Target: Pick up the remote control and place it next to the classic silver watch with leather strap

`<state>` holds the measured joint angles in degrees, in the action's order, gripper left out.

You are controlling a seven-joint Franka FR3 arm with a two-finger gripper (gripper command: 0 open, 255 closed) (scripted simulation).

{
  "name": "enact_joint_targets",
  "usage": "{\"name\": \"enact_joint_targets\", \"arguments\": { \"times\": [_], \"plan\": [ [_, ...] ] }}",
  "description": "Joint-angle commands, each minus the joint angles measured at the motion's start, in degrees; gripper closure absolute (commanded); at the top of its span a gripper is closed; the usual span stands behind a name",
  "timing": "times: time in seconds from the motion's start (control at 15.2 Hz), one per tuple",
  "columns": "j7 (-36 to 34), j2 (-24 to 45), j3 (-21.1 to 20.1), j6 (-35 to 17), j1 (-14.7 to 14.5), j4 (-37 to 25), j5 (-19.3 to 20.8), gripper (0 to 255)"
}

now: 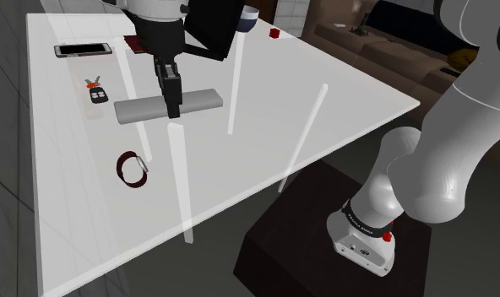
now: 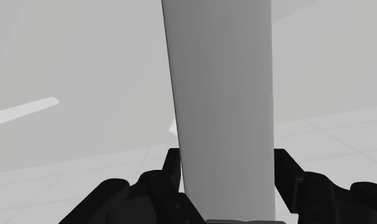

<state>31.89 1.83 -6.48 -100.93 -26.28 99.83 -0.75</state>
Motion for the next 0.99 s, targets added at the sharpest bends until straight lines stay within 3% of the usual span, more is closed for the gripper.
{"name": "enact_joint_targets", "arguments": {
  "times": [0.0,0.33,0.86,0.92],
  "plan": [
    [0.08,0.12,0.03,-1.66,0.03,1.49,0.01,255],
    [0.11,0.41,0.02,-5.78,0.02,5.32,0.03,255],
    [0.11,0.41,0.02,-5.78,0.02,5.32,0.03,255],
    [0.11,0.41,0.02,-5.78,0.02,5.32,0.03,0]
  ]
}}
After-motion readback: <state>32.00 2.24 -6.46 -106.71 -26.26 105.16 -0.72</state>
